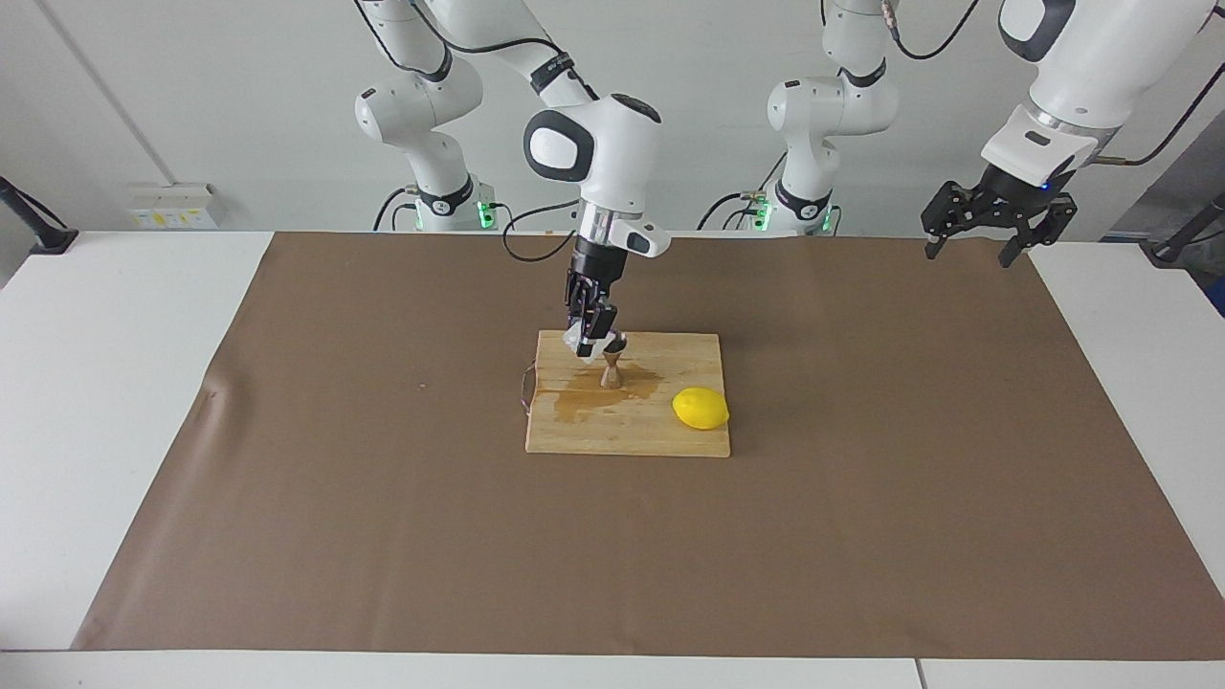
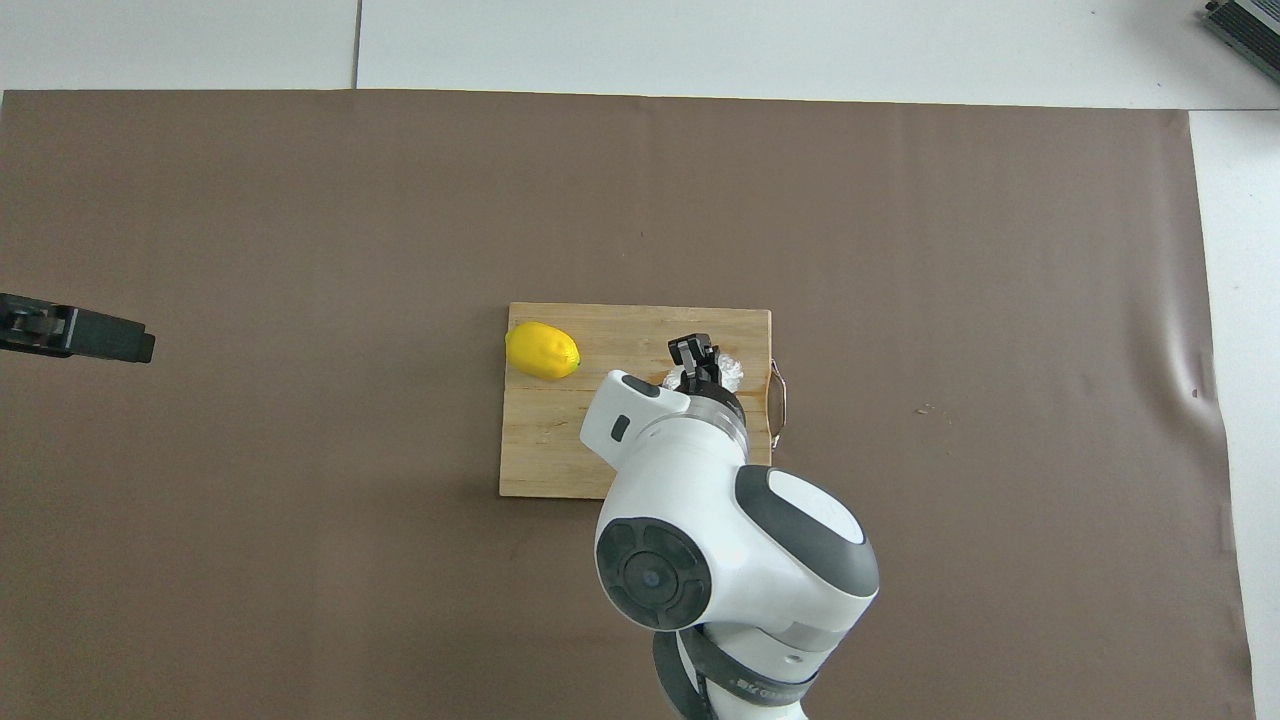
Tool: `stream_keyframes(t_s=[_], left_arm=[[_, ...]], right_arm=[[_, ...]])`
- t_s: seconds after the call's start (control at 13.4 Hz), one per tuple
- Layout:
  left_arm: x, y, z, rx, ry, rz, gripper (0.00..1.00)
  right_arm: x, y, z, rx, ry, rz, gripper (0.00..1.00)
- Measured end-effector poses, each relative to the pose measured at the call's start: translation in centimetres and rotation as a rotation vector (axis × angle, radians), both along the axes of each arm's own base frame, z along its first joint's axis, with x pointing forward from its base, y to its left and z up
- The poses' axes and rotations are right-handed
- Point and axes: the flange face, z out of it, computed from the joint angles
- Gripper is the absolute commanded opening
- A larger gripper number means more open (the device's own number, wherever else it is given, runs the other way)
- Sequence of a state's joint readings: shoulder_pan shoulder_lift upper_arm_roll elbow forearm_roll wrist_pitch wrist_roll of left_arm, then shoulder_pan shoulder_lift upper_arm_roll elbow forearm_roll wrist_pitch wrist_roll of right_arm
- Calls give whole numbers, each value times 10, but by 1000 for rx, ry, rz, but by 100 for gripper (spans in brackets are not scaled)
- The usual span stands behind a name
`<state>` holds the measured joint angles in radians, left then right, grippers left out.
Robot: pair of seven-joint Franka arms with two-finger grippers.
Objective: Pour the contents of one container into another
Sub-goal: 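Hold the white cup tilted over the steel cup with the right gripper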
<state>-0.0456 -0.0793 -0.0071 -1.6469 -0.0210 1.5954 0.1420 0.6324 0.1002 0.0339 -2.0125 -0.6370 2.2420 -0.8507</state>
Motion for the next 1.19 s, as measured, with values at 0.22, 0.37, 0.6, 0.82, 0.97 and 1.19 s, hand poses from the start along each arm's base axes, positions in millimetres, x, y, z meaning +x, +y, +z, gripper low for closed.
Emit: stream_keyframes(t_s=[0.22,0.37,0.6,0.82,0.97,1.19], left_arm=[[0,0,0,0,0,1,100],[0,0,0,0,0,1,100],[0,0,0,0,0,1,100],[0,0,0,0,-1,1,100],[0,0,0,0,0,1,100],[0,0,0,0,-1,1,100]], right_arm=[[0,0,-2,-8,5,8,31],[0,0,-4,-17,9,20,31],[1,0,-7,-39,13,45,31],[1,-1,-9,-56,23,61,31],[1,-2,-10,-68,30,64,31],[1,-2,-9,-75,32,64,31]])
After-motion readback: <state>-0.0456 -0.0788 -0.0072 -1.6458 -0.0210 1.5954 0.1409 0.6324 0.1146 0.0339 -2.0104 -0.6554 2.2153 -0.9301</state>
